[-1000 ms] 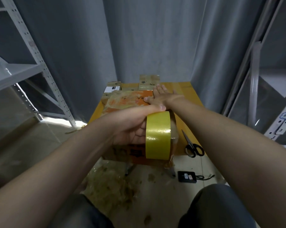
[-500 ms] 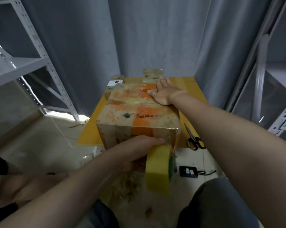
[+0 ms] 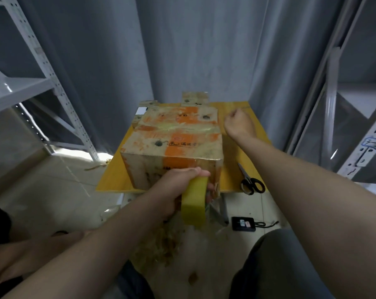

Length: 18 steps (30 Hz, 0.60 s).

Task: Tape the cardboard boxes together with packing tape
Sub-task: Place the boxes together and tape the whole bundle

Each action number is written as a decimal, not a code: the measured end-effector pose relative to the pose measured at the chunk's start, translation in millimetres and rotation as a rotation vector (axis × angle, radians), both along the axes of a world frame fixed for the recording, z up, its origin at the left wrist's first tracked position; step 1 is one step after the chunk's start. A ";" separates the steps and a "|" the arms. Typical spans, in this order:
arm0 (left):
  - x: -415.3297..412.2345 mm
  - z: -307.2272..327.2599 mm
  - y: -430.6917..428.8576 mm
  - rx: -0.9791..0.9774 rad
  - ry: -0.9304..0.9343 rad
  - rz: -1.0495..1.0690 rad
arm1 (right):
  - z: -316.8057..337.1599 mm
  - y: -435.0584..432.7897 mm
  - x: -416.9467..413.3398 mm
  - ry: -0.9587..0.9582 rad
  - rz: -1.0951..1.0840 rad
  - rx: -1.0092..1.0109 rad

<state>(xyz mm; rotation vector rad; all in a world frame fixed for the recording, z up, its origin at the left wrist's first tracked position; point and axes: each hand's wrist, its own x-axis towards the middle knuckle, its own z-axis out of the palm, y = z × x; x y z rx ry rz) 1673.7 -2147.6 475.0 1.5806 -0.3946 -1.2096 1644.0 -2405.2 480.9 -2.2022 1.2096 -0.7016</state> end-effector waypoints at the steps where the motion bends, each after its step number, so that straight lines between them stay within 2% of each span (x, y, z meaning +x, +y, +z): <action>1: 2.1 0.7 -1.9 -0.006 -0.004 0.019 | -5.6 -0.8 -15.1 0.121 -0.012 0.040; 6: 1.1 1.1 -11.4 -0.019 -0.030 0.066 | -14.4 21.6 -73.3 0.745 0.047 0.390; 8: -1.3 -1.2 -14.1 -0.043 -0.027 0.097 | -12.6 32.1 -85.2 0.965 0.071 0.437; 10: -3.5 -2.5 -15.2 -0.053 -0.012 0.115 | -9.3 39.4 -93.8 1.086 0.101 0.471; 14: -4.2 -1.8 -15.9 -0.051 -0.008 0.115 | -10.3 52.1 -100.4 1.028 0.153 0.495; 18: -1.6 -0.6 -16.3 -0.027 -0.020 0.091 | -30.1 55.5 -104.1 0.890 0.105 0.313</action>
